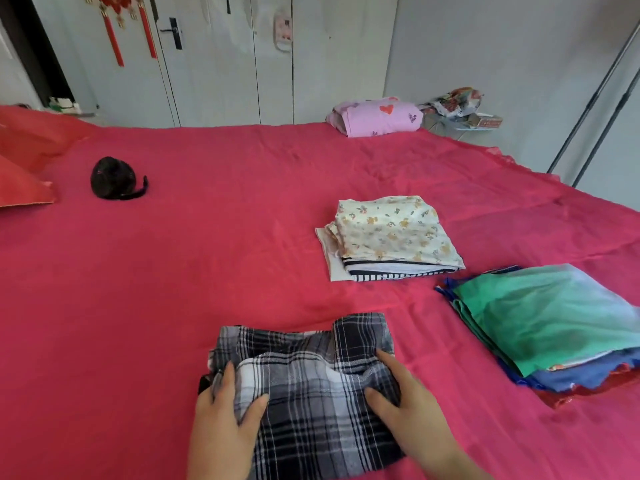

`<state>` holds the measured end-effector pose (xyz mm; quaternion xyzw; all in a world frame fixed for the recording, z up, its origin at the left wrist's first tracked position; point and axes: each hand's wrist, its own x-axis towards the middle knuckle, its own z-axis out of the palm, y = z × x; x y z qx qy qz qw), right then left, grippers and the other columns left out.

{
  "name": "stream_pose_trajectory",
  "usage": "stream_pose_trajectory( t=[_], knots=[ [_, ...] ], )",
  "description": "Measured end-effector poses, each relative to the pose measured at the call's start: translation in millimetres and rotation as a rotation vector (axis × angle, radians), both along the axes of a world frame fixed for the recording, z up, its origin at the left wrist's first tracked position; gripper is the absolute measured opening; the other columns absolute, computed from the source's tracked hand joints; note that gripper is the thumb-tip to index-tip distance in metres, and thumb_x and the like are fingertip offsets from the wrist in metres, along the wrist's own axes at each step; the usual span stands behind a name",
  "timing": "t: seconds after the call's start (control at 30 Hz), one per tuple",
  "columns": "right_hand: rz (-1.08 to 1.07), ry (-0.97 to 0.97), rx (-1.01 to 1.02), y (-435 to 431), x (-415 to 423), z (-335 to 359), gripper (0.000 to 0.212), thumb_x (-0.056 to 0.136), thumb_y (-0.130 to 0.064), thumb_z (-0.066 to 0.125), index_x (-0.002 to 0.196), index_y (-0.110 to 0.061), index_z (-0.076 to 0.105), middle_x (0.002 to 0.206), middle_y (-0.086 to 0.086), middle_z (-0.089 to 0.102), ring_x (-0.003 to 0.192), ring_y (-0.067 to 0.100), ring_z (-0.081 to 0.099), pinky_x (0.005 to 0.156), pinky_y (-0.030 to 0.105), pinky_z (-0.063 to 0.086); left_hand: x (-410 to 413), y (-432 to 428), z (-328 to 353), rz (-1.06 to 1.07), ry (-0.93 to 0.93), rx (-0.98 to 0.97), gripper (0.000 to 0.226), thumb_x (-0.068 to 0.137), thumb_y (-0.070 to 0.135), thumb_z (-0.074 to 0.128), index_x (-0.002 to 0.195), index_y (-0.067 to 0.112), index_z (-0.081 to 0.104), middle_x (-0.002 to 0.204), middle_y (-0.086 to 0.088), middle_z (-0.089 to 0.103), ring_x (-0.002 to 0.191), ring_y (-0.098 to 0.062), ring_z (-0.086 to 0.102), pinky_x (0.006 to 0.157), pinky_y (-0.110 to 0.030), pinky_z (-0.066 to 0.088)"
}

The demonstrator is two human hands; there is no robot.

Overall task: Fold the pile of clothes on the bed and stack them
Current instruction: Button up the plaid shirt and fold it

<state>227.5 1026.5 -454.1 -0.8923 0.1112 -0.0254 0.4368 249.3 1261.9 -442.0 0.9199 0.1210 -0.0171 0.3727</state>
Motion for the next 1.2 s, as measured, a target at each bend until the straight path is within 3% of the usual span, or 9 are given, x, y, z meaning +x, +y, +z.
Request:
stream_pose_trajectory(
  t=[0.13, 0.37, 0.63, 0.83, 1.0, 1.2],
  knots=[
    [0.002, 0.09, 0.035, -6, 10, 23, 0.061, 0.081, -0.031, 0.065, 0.134, -0.044, 0.038, 0.115, -0.012, 0.054, 0.103, 0.0, 0.05, 0.09, 0.012, 0.035, 12, -13, 25, 0.005, 0.099, 0.039, 0.078, 0.084, 0.038, 0.063, 0.148, 0.02, 0.021, 0.15, -0.013, 0.027, 0.135, -0.029, 0.031, 0.11, -0.039, 0.029],
    [-0.047, 0.233, 0.071, -58, -28, 95, 0.062, 0.081, -0.029, 0.064, 0.135, -0.04, 0.038, 0.124, -0.008, 0.055, 0.11, 0.003, 0.051, 0.092, 0.012, 0.034, -5, -70, 109, -0.08, 0.253, 0.126, 0.076, 0.084, 0.035, 0.064, 0.147, 0.015, 0.025, 0.148, -0.015, 0.031, 0.134, -0.032, 0.032, 0.109, -0.039, 0.029],
    [-0.055, 0.257, 0.055, -178, -58, 185, 0.06, 0.083, -0.024, 0.064, 0.136, -0.032, 0.039, 0.121, -0.011, 0.056, 0.116, 0.007, 0.05, 0.09, 0.014, 0.036, -33, -186, 193, -0.116, 0.257, 0.073, 0.075, 0.086, 0.037, 0.062, 0.147, 0.017, 0.024, 0.146, -0.015, 0.033, 0.131, -0.03, 0.036, 0.106, -0.036, 0.033],
    [-0.128, 0.269, 0.053, -260, -55, 215, 0.058, 0.084, -0.022, 0.064, 0.136, -0.031, 0.04, 0.117, -0.013, 0.056, 0.108, 0.004, 0.052, 0.085, 0.017, 0.039, -28, -265, 206, -0.193, 0.165, -0.057, 0.071, 0.087, 0.029, 0.062, 0.146, 0.01, 0.026, 0.142, -0.018, 0.036, 0.133, -0.028, 0.033, 0.107, -0.033, 0.028],
    [-0.171, 0.304, 0.051, -304, -38, 226, 0.057, 0.086, -0.019, 0.063, 0.137, -0.028, 0.04, 0.113, -0.01, 0.059, 0.101, 0.008, 0.057, 0.081, 0.019, 0.042, -11, -310, 203, -0.239, 0.119, -0.129, 0.071, 0.09, 0.035, 0.056, 0.147, 0.012, 0.021, 0.146, -0.013, 0.029, 0.138, -0.021, 0.027, 0.108, -0.024, 0.025],
    [-0.172, 0.287, -0.047, -354, 6, 224, 0.059, 0.085, -0.018, 0.064, 0.138, -0.029, 0.04, 0.123, 0.0, 0.058, 0.109, 0.014, 0.054, 0.091, 0.026, 0.041, 31, -362, 180, -0.269, 0.086, -0.188, 0.071, 0.091, 0.037, 0.053, 0.148, 0.013, 0.018, 0.148, -0.011, 0.026, 0.139, -0.018, 0.024, 0.102, -0.012, 0.018]
  ],
)
